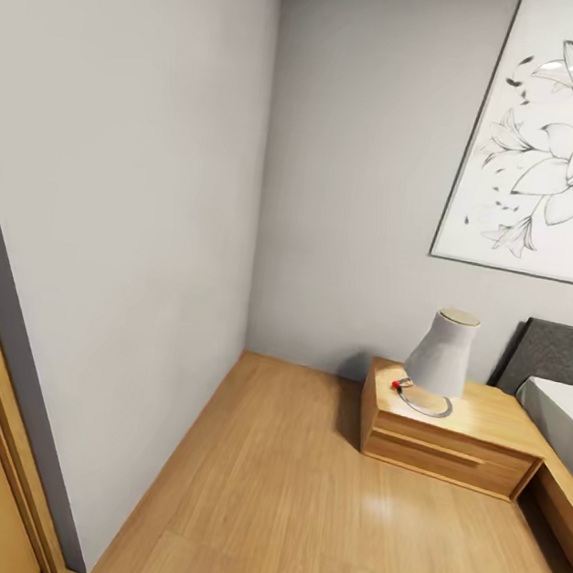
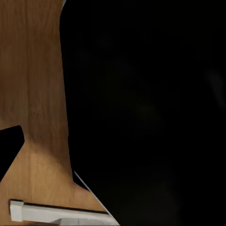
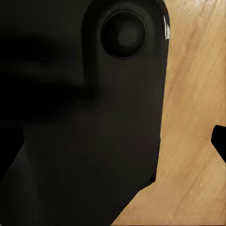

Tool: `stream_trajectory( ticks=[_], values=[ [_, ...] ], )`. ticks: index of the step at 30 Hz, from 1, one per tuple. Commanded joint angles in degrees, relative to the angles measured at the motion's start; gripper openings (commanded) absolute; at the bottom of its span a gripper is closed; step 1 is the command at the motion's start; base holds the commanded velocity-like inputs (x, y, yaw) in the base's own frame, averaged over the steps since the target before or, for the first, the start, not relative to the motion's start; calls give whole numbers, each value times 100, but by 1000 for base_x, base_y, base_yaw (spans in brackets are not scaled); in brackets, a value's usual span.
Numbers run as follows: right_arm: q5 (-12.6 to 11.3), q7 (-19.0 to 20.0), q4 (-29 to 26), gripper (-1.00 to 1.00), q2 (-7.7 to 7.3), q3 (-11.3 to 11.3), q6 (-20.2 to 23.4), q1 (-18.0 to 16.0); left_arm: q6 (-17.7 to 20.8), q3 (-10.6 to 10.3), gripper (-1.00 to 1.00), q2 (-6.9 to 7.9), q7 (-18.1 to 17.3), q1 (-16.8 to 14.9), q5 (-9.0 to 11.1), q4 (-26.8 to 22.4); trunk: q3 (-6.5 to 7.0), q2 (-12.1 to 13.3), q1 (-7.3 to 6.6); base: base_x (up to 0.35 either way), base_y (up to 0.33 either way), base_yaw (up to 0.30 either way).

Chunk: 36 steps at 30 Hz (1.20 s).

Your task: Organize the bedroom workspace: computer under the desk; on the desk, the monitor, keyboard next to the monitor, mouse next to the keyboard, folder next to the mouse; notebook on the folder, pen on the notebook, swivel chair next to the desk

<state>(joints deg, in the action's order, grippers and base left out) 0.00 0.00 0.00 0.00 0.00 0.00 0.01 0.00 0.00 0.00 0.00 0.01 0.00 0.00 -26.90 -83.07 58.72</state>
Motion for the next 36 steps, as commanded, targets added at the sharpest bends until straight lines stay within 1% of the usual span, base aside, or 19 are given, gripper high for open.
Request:
stream_trajectory(
  ticks=[1, 2, 5, 8, 11, 17, 21, 27, 32, 36],
  values=[
    [0, 0, 0, 100, 0, 0, 0, -1, 0, 0, 100, 0, 0, -1, 0, 0, -3, -1, 0, 0, 0, 0],
    [-18, 0, -34, 100, 33, 29, -33, -34, -17, -33, 100, -33, -33, 26, -33, -33, -3, -1, 0, -8, 0, 0],
    [-17, 0, -88, 100, 130, 28, -35, -86, -17, -26, 100, -130, -94, 25, -25, -106, -3, -1, 0, -4, 0, 0],
    [-21, 0, -142, 100, 174, 21, -69, -111, -23, -39, 100, -226, -71, 95, -31, -135, 51, 119, -66, -2, 0, 0],
    [-29, 0, -240, 100, 188, 12, -165, -133, -24, -42, 100, -312, -66, 193, -34, -152, 105, 239, -131, 0, 0, 0],
    [-26, 5, -325, 100, 205, 31, -358, -141, -20, -41, 100, -326, -57, 235, -35, -158, 213, 480, -263, 0, 0, 0],
    [-21, 9, -333, 100, 209, 41, -395, -141, -18, -43, 100, -321, -36, 236, -35, -158, 285, 640, -351, 0, 0, -20],
    [-18, 9, -346, 100, 205, 41, -400, -141, -18, -43, 100, -311, -38, 236, -35, -207, 392, 881, -483, 0, 0, -204],
    [-32, 9, -357, 100, 199, 25, -402, -141, -21, -42, 100, -275, -43, 236, -38, -489, 482, 1082, -593, 0, 0, -250],
    [-55, 10, -404, 100, 202, 1, -407, -141, -25, -36, 100, -209, -38, 236, -31, -902, 554, 1242, -680, 0, 0, -255]
  ],
)
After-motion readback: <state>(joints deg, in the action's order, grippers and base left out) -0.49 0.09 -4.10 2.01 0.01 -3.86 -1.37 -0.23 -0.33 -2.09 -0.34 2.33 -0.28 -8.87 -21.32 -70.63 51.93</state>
